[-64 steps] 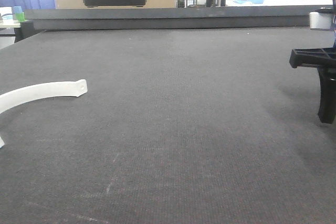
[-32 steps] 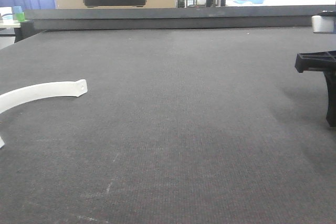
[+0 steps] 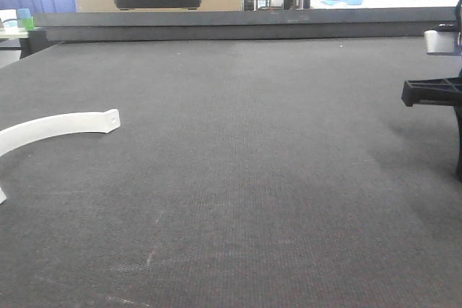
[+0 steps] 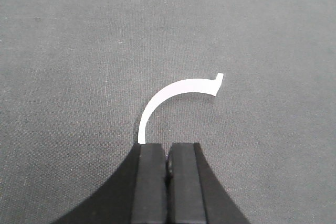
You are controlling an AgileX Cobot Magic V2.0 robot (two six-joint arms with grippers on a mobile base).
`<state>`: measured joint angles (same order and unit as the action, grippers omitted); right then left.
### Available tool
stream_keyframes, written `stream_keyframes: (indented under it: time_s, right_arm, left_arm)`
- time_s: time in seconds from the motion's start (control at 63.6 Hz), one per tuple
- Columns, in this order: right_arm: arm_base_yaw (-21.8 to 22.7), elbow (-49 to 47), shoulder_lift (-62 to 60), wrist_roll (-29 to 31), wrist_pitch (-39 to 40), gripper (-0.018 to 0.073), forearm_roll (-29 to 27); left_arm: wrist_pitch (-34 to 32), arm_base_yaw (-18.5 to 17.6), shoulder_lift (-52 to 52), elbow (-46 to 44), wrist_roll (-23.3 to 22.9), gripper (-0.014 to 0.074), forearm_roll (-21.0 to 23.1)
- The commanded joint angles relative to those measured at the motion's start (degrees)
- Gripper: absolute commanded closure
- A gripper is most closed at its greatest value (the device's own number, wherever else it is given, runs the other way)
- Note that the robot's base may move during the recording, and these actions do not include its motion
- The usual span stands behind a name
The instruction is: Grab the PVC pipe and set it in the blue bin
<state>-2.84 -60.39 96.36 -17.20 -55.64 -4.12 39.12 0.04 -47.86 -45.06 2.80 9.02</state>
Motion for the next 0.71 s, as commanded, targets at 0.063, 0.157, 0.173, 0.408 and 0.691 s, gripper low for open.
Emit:
stream_keyframes:
  time_s: [0.063,0.157,0.173,0.408,0.691]
  right_arm:
    - [0.4,-0.1,-0.8,0.1,-0.9,0.0727,1.0]
    - [0.4,-0.2,-2.6,0.7,-1.3,0.0727,1.0]
    - [0.4,-0.2,-3.0,0.9,-1.6,0.0727,1.0]
    - [-0.8,-0.2,-12.1,3.2,-5.2,0.0727,1.0]
    - [-1.8,-0.2,-20.3,5.7,-5.1,0.0727,1.0]
  left_arm:
    - [4.8,0.1,-0.1,-1.0,-1.6,0.0707,0.9]
    - [9.3,0.1,-1.0,-3.0,-3.3,0.0707,0.9]
    - [10.0,0.1,-1.4,-3.3,-3.4,0.0707,0.9]
    - [20.6,0.1,-11.0,-11.3,-7.2,0.0707,0.8]
    - [23.0,-1.3,-25.5,-19.8,-7.3,0.0707,-7.5]
